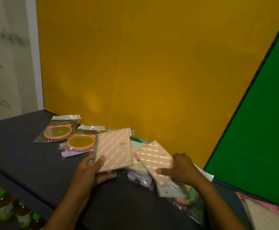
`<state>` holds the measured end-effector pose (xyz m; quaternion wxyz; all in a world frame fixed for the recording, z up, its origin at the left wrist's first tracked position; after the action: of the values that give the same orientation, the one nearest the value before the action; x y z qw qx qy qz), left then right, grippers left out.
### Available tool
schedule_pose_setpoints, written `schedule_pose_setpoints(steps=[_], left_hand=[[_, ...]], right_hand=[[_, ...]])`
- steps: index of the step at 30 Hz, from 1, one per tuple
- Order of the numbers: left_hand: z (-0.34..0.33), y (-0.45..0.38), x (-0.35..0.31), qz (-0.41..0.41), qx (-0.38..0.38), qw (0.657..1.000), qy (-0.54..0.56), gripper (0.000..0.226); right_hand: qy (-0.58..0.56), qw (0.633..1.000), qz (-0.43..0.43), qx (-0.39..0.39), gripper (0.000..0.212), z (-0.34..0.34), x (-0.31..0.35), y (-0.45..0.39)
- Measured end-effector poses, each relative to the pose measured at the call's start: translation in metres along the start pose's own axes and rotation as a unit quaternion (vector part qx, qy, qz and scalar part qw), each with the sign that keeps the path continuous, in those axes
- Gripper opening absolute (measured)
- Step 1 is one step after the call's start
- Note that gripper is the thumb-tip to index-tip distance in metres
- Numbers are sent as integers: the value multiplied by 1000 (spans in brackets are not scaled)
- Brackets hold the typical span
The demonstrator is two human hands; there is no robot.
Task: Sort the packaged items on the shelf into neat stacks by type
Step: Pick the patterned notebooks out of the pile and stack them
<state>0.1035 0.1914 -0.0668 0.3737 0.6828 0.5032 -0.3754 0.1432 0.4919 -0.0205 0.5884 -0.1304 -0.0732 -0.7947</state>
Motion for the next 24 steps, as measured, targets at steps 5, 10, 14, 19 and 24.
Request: schedule_pose_setpoints(steps=[5, 10, 14, 19, 24], left_hand=[[-3, -1, 0, 9, 1, 1000, 4, 34], [-21, 2, -2, 8, 7, 1000, -15, 30], [-50, 10, -7, -1, 27, 999, -18, 19], [-79, 21, 1, 0, 49, 998, -24, 34], [-123, 39, 16, -2, 62, 998, -18, 27]], right_hand=[[-133, 990, -25, -32, 31, 13, -5, 8], [-302, 952, -52, -18, 5, 21, -21, 25], [-377, 924, -61, 7, 8, 34, -34, 42], [-450, 891, -60, -33, 7, 53, -63, 63], [-515, 850, -75, -86, 10, 70, -112, 92]])
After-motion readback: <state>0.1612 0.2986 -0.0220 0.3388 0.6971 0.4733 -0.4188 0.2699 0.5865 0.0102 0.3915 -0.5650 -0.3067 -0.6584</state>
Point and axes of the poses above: each hand's wrist, its own y-axis away from the middle knuckle, its own z-axis out of the back of the hand, x = y × z, the point moved 6 cm from there along -y, towards the middle knuckle, and after that the axes turned 2 degrees about -y, right-handed, at the moved point
